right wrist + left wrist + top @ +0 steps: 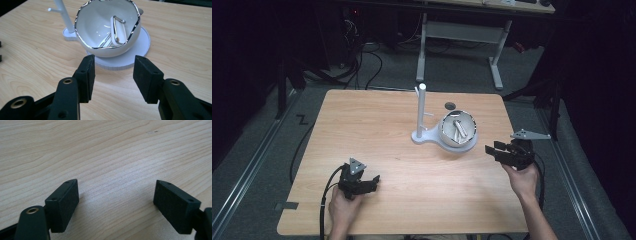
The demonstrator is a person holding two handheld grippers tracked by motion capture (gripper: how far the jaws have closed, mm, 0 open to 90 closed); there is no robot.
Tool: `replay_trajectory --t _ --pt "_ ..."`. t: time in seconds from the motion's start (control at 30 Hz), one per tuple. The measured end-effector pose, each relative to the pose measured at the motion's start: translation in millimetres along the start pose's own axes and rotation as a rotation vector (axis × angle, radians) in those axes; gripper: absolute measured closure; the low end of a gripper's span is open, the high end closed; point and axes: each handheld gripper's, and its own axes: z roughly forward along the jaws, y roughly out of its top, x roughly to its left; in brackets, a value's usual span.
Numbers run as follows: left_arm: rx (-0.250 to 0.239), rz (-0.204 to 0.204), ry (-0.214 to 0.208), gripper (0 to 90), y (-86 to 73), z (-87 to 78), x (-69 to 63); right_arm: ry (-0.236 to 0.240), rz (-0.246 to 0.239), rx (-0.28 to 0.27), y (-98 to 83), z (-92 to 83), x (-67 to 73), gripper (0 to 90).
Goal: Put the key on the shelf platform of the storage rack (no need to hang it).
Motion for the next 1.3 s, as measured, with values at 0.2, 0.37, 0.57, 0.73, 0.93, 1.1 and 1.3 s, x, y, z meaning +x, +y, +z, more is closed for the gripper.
replay_trajectory --t 0.2,0.37,0.57,0.73,0.93,1.1,1.3 --pt "0.0 0.0 0.0 20.8 0.0 0.0 0.0 0.014 0.009 -0.004 -10.5 0.5 4.8 52.8" --pt "0.0 0.0 0.0 20.8 0.0 0.0 0.0 0.026 0.022 0.002 -19.0 5.6 7.9 52.8" --pt "0.0 0.0 0.0 20.8 0.0 0.0 0.0 0.024 0.006 0.017 -25.9 11.6 14.5 52.8" --pt "0.0 0.0 0.0 20.8 0.0 0.0 0.0 0.035 0.01 0.018 -30.6 16.3 17.5 52.8" --pt "0.0 0.0 0.0 20.8 0.0 0.0 0.0 0.045 0.01 0.022 -34.9 20.9 21.7 52.8" --pt "0.0 0.0 0.0 20.9 0.0 0.0 0.0 0.05 0.007 0.031 -40.1 27.0 25.2 52.8" --pt "0.0 0.0 0.0 20.8 0.0 0.0 0.0 0.057 0.011 0.049 -50.3 35.0 27.4 52.7"
